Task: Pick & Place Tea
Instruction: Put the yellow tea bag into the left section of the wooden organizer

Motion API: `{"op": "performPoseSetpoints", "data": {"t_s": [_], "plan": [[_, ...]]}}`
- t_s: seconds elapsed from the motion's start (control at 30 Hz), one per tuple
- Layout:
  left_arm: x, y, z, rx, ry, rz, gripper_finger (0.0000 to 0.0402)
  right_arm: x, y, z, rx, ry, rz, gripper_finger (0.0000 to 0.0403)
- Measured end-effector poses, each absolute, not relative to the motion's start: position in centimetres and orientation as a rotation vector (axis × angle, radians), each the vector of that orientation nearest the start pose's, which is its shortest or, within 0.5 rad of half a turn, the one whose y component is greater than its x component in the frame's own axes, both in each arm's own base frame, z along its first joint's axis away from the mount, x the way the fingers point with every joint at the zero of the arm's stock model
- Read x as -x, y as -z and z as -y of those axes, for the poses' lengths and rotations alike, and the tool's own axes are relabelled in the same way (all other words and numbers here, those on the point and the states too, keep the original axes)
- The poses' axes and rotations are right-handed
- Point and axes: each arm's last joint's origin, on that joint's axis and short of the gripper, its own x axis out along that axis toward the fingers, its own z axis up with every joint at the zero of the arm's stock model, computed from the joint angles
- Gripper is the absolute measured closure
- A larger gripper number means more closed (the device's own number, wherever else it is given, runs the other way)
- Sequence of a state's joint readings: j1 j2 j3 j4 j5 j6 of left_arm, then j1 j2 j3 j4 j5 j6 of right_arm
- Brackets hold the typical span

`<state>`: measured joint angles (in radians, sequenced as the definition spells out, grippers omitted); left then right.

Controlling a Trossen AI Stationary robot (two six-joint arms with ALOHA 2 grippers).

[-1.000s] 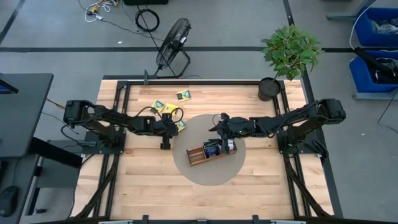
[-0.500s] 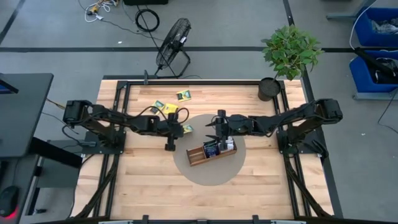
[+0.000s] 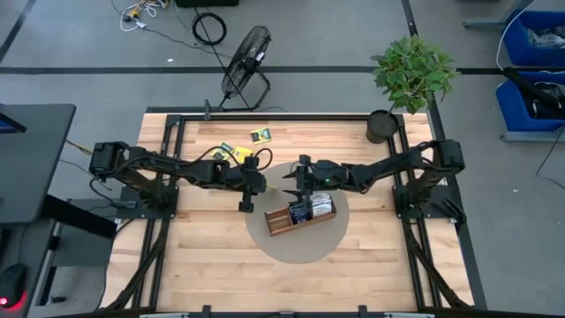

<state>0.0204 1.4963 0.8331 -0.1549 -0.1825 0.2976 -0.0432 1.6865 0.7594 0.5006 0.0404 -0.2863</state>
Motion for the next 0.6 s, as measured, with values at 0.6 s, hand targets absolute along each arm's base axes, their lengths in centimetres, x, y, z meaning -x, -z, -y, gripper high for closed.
{"op": "performPoseSetpoints", "data": {"t_s": [0.6], "plan": [[-29.5,-19.2,-1.1,-0.341,-0.056,-0.849,0.0401,-38.4,-16.0,2.0,0.183,-0.031,-0.593,0.0188]]}}
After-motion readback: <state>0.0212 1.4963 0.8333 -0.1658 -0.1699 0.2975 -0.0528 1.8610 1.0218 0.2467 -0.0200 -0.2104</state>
